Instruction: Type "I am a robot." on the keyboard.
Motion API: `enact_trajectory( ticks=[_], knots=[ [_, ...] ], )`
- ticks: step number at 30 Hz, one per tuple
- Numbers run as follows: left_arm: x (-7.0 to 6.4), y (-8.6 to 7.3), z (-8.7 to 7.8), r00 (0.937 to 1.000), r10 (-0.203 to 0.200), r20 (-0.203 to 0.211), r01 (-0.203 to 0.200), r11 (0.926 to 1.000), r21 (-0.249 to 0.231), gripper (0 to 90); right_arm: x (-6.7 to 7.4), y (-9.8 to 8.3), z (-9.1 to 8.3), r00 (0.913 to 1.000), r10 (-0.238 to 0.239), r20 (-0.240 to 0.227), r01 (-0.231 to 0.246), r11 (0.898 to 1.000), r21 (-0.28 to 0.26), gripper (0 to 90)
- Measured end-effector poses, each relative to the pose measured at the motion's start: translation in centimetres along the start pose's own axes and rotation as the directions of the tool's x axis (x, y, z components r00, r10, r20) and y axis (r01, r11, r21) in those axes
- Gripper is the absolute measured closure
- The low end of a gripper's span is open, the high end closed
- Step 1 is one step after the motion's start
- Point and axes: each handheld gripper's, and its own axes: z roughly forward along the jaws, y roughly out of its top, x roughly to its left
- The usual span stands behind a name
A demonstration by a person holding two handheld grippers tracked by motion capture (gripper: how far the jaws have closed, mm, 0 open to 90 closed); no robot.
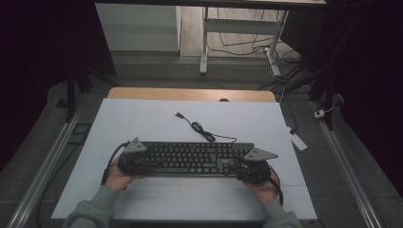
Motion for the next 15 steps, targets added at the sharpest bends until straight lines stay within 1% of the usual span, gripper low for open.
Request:
enact_trajectory(
  ticks=[3, 7, 15],
  knots=[
    [0.1, 0.0, -0.1, 1.0000, -0.001, -0.002, 0.001, 1.0000, 0.000, 33.7, 0.0, 0.0, 0.0, 1.0000, 0.000, 0.000, 0.000, 1.000, 0.002, 50.7],
    [0.4, 0.0, -0.1, 0.9998, -0.011, -0.017, 0.011, 0.9999, 0.002, 33.6, 0.0, 0.0, 0.1, 1.0000, 0.000, -0.002, 0.000, 1.000, 0.003, 50.6],
    [1.5, -0.4, -0.3, 0.9966, -0.046, -0.068, 0.048, 0.9987, 0.020, 33.6, 0.0, 0.0, 0.1, 1.0000, -0.004, 0.000, 0.004, 1.000, 0.004, 50.5]
  ],
)
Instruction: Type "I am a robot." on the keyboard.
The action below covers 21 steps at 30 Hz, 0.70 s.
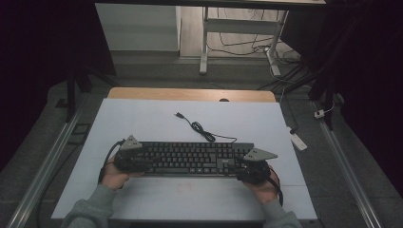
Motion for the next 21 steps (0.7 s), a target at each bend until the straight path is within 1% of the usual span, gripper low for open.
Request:
enact_trajectory(
  ticks=[4, 6, 10, 16, 18, 21],
  knots=[
    [0.6, -0.2, 0.0, 0.9998, -0.016, -0.012, 0.016, 0.9999, 0.002, 34.8, 0.0, 0.0, 0.0, 1.0000, 0.002, 0.000, -0.002, 1.000, -0.001, 50.5],
    [0.8, -0.3, -0.1, 0.9997, -0.018, -0.014, 0.018, 0.9998, 0.001, 36.1, 0.0, 0.0, 0.0, 1.0000, 0.003, 0.001, -0.003, 1.000, 0.000, 50.4],
    [1.2, -0.4, -0.2, 0.9994, -0.022, -0.027, 0.022, 0.9997, 0.001, 40.4, 0.0, 0.0, 0.0, 1.0000, 0.002, 0.004, -0.002, 1.000, 0.001, 50.4],
    [1.6, -0.6, -0.1, 0.9985, -0.033, -0.044, 0.034, 0.9993, 0.015, 46.7, -0.1, 0.0, 0.0, 1.0000, 0.002, 0.006, -0.002, 1.000, 0.004, 50.3],
    [1.8, -0.7, -0.1, 0.9982, -0.030, -0.052, 0.032, 0.9993, 0.022, 49.9, -0.1, 0.0, 0.0, 1.0000, 0.003, 0.006, -0.003, 1.000, 0.003, 50.3],
    [2.0, -0.8, 0.0, 0.9976, -0.032, -0.062, 0.034, 0.9989, 0.031, 57.1, -0.1, 0.0, 0.0, 1.0000, 0.002, 0.007, -0.002, 1.000, 0.003, 50.3]
  ],
)
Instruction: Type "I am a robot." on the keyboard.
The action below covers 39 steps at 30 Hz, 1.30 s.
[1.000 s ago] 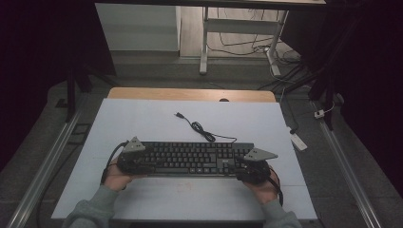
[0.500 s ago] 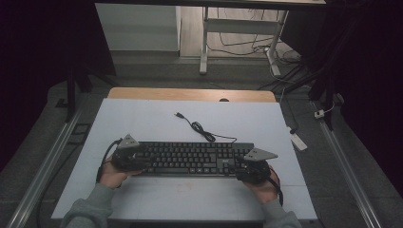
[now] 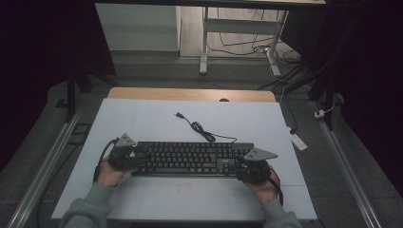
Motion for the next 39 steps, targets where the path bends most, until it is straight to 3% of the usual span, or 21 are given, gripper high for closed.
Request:
enact_trajectory(
  ticks=[9, 31, 36, 39],
  knots=[
    [0.4, -0.4, 0.7, 1.0000, 0.006, 0.006, -0.006, 0.9984, 0.057, 88.7, -0.1, 0.0, 0.0, 1.0000, -0.003, 0.004, 0.003, 1.000, 0.004, 50.3],
    [-0.1, -0.7, 1.8, 0.9994, 0.036, 0.000, -0.035, 0.9914, 0.126, 89.1, 0.0, 0.0, 0.1, 1.0000, -0.007, 0.007, 0.007, 1.000, 0.009, 50.0],
    [-0.2, -0.7, 1.8, 0.9993, 0.038, -0.006, -0.037, 0.9921, 0.120, 89.1, 0.0, 0.0, 0.1, 1.0000, -0.005, 0.005, 0.005, 1.000, 0.007, 50.0],
    [-0.3, -0.6, 1.6, 0.9995, 0.031, 0.005, -0.031, 0.9955, 0.090, 88.8, 0.0, 0.0, 0.0, 1.0000, -0.007, 0.004, 0.007, 1.000, 0.010, 50.0]
  ],
)
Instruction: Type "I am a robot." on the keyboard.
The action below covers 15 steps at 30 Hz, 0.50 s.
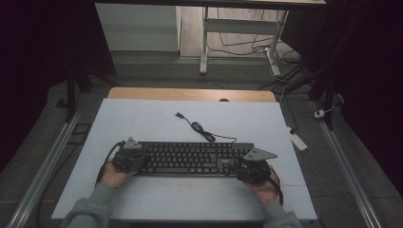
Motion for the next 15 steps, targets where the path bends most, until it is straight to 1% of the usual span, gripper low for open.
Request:
enact_trajectory(
  ticks=[1, 6, 8, 11, 14, 15],
  knots=[
    [0.0, 0.0, -0.1, 1.0000, 0.001, 0.004, -0.001, 0.9999, -0.010, 86.9, 0.0, 0.0, 0.0, 1.0000, 0.000, 0.000, 0.000, 1.000, 0.000, 50.0],
    [-0.2, 0.2, -0.7, 0.9996, -0.008, 0.026, 0.009, 0.9981, -0.061, 69.6, -0.1, 0.0, 0.0, 1.0000, 0.003, 0.005, -0.003, 1.000, -0.005, 49.9],
    [-0.2, 0.2, -1.1, 0.9997, -0.010, 0.025, 0.012, 0.9963, -0.085, 60.5, -0.1, 0.0, 0.0, 1.0000, 0.002, 0.005, -0.002, 1.000, -0.005, 49.9],
    [-0.1, 0.3, -1.5, 0.9989, -0.032, 0.035, 0.036, 0.9929, -0.113, 49.2, -0.1, 0.0, -0.1, 1.0000, 0.000, 0.004, 0.000, 1.000, -0.005, 49.9],
    [0.2, 0.3, -1.7, 0.9973, -0.052, 0.052, 0.058, 0.9906, -0.123, 42.5, -0.1, 0.0, -0.1, 1.0000, 0.000, 0.001, 0.000, 1.000, -0.008, 49.9],
    [0.3, 0.3, -1.7, 0.9970, -0.054, 0.056, 0.061, 0.9904, -0.124, 40.5, -0.1, 0.0, -0.1, 1.0000, 0.000, 0.002, 0.000, 1.000, -0.009, 49.9]
  ],
)
